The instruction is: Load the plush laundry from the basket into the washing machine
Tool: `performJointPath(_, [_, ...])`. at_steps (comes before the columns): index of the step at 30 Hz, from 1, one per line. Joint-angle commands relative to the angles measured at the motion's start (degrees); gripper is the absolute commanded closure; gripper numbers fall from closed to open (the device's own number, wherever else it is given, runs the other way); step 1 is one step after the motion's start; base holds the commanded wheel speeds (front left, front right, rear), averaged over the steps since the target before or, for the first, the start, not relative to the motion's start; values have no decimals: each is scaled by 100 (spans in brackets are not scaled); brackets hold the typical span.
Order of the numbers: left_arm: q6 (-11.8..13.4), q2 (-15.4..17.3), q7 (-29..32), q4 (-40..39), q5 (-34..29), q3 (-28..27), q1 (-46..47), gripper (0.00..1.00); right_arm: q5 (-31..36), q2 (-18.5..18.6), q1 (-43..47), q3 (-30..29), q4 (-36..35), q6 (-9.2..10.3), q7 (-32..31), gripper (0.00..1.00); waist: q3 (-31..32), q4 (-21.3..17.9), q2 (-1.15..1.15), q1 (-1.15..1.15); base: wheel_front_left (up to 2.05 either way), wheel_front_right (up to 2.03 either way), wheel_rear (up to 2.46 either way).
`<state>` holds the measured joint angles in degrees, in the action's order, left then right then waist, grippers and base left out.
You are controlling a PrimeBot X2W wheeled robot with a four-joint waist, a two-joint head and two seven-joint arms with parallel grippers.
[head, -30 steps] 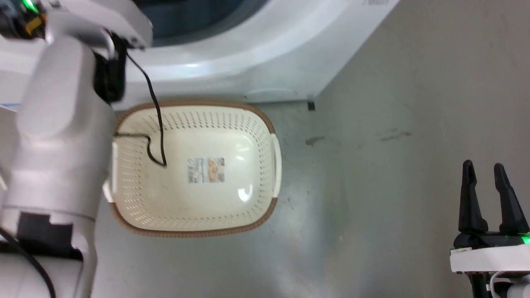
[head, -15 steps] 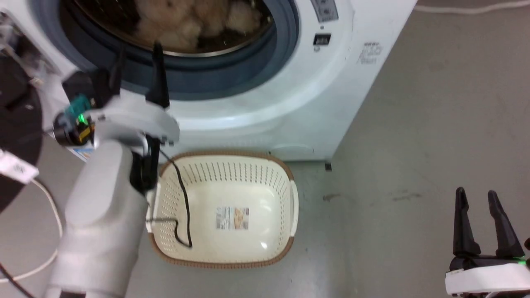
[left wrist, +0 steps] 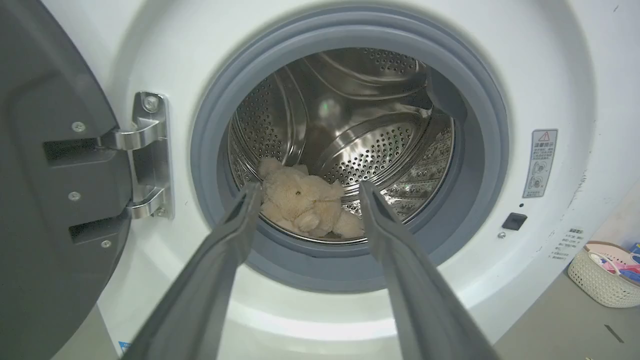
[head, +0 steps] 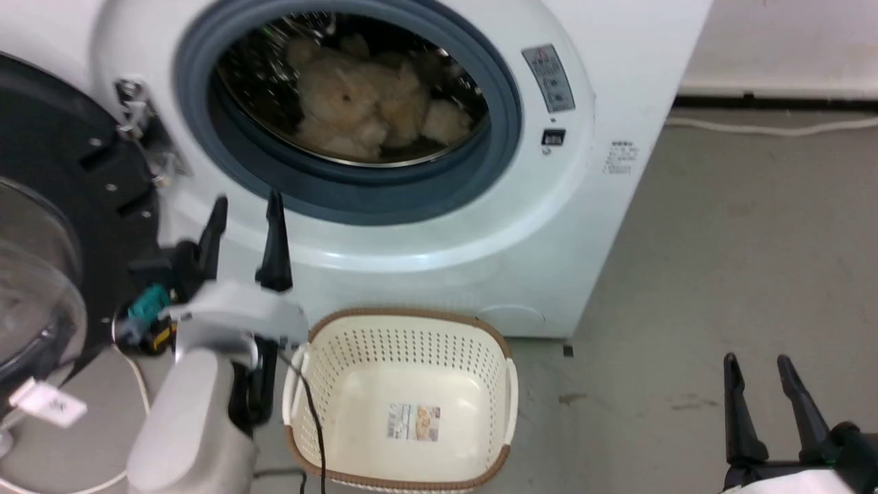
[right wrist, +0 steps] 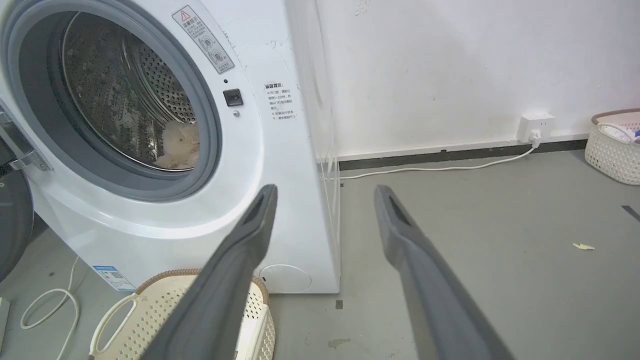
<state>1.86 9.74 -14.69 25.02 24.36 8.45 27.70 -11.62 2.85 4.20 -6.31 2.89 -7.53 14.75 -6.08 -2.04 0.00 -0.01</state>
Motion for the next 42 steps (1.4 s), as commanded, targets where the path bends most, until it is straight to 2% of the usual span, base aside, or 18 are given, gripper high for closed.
performJointPath(1, [29,-18,-30,-58,-23,-9,-162,0,38,3,87,31,25,4,25,0,163,120,0,1,0,0,0])
performJointPath(6, [83,-39,-30,-297,-100,11,-701,0,116,3,200,92,74,4,25,0,380,254,0,1,0,0,0])
performJointPath(12, [130,107,0,-529,-301,182,-1210,0,310,3,292,222,120,4,25,0,544,333,0,1,0,0,0])
performJointPath(19, [340,269,149,-813,-495,303,-1748,0,357,3,353,309,158,4,25,0,645,358,0,1,0,0,0])
performJointPath(25, [480,298,322,-1032,-468,330,-2197,0,373,3,425,349,188,4,25,0,711,362,0,1,0,0,0])
performJointPath(29, [479,363,559,-1245,-415,401,-2473,0,365,3,481,362,222,4,25,0,734,378,0,1,0,0,0])
performJointPath(42, [555,364,602,-1599,-388,481,-2582,0,357,3,503,307,362,4,25,0,759,442,0,1,0,0,0])
